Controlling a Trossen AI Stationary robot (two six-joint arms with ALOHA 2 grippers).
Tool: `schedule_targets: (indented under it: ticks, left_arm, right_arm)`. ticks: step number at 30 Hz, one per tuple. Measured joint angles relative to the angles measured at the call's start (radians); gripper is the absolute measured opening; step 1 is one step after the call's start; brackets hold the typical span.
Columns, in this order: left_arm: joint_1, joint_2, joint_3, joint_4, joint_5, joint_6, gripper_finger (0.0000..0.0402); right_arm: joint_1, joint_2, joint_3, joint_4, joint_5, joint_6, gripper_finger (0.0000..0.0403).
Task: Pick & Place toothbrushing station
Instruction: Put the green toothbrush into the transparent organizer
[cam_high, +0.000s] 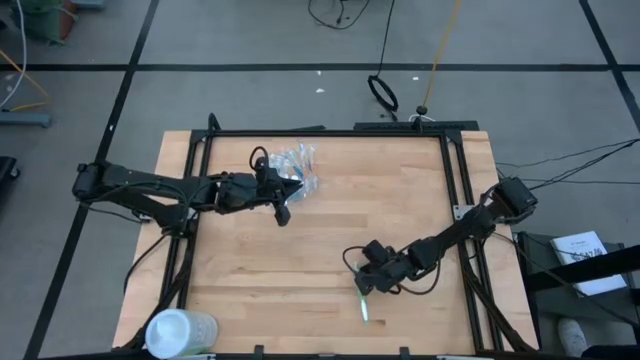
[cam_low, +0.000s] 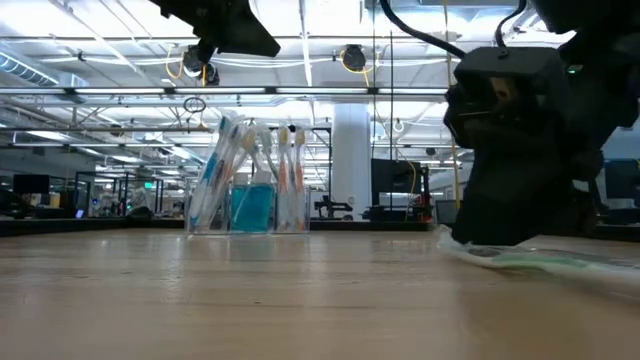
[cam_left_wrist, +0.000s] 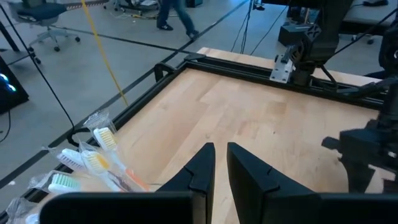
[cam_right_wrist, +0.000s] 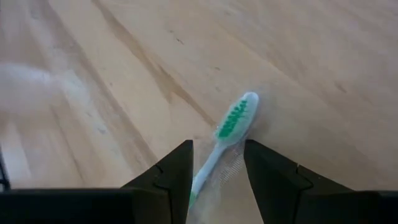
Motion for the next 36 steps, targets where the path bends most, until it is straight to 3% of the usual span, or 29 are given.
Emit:
schedule_targets:
  ticks: [6,15,23,28,33,36]
  left_arm:
    - [0.0,0.0,0.0,0.0,-0.014,0.001,0.0044]
    - [0.0,0.0,0.0,-0.006,-0.015,0.011,0.0044]
    - [0.0,-0.016,-0.001,-0.032,-0.015,0.025,0.0044]
    - [-0.001,-0.082,-0.001,-0.057,-0.016,0.036,0.0044]
    - [-0.002,-0.145,-0.001,-0.074,-0.017,0.053,0.0044]
    - [-0.004,-0.163,0.0,-0.075,-0.018,0.074,0.0044]
  right_arm:
    - [-0.019,0.054,0.001,0.071,0.04,-0.122,0.0124]
    - [-0.043,0.054,-0.002,0.075,0.055,-0.471,0.0007]
    - [-0.116,-0.08,-0.007,0.064,0.061,-0.657,0.0002]
    - [-0.184,-0.187,-0.006,0.084,0.153,-0.853,0.0001]
    - [-0.256,-0.255,-0.005,0.242,0.241,-1.119,0.0001]
    - [-0.308,-0.26,-0.005,0.413,0.239,-1.317,0.0001]
